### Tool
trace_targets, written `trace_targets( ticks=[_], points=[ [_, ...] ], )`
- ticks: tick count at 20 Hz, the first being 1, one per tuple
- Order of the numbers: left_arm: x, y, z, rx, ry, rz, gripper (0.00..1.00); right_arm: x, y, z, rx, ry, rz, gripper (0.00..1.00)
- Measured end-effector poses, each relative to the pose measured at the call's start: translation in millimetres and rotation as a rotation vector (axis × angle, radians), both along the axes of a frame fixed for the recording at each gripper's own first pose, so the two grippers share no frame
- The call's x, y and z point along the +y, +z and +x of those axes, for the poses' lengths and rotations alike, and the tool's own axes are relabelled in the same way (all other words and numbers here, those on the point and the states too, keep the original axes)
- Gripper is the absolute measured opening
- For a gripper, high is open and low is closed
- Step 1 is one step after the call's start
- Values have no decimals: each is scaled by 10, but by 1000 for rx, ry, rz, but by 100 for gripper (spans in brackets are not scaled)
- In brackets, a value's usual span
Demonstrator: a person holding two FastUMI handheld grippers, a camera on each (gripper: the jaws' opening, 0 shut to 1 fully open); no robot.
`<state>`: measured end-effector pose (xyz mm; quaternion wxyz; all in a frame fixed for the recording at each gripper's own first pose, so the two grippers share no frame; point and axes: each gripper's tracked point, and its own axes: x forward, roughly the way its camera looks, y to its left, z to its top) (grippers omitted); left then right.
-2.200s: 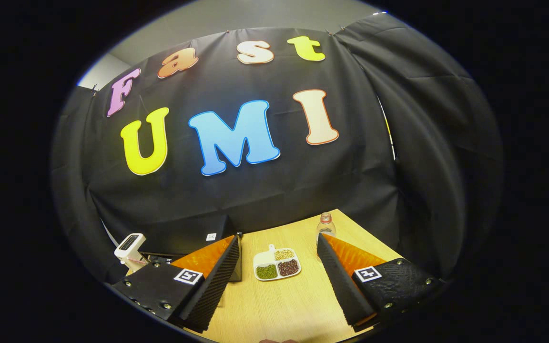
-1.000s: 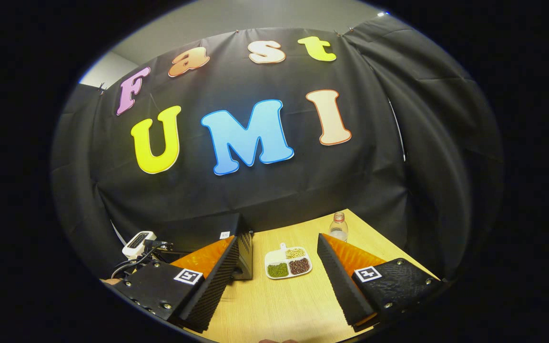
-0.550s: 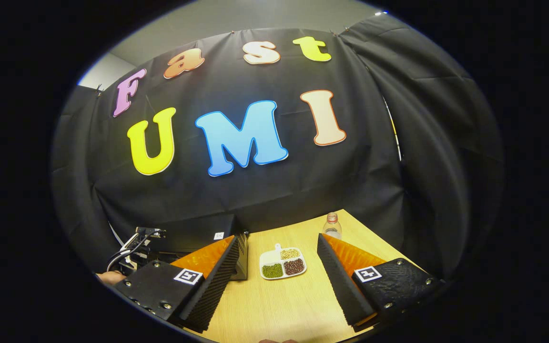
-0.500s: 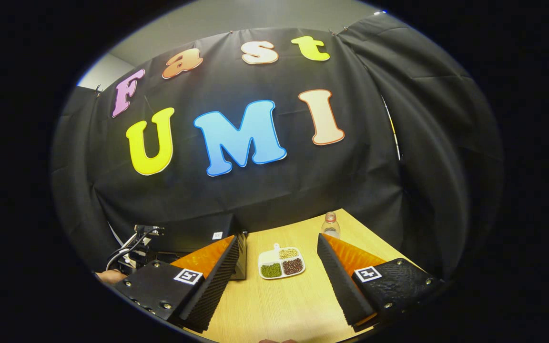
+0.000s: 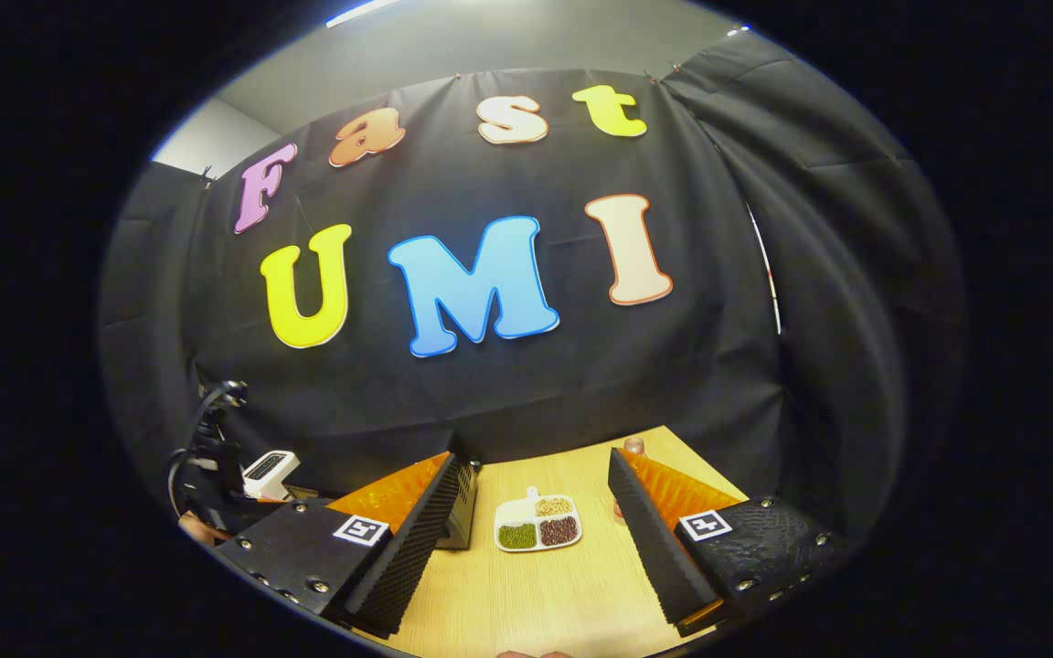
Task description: Open the electric oven with the left hand, put the food in, and close the electric oven.
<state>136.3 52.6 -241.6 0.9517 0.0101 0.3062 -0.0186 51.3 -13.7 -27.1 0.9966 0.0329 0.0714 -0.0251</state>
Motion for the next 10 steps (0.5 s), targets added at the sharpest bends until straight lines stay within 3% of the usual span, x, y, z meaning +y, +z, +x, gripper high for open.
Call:
trace_targets(
  ticks=[1,5,10],
  points=[
    [-76,346,-42,-94,4,-3,97,49,117,3,-23,22,-2,100],
    [-269,1634,-313,-401,45,31,100,214,573,7,-113,101,-15,100],
    [-379,2527,-730,-573,108,17,100,344,931,-91,-180,162,-36,100]
  ],
)
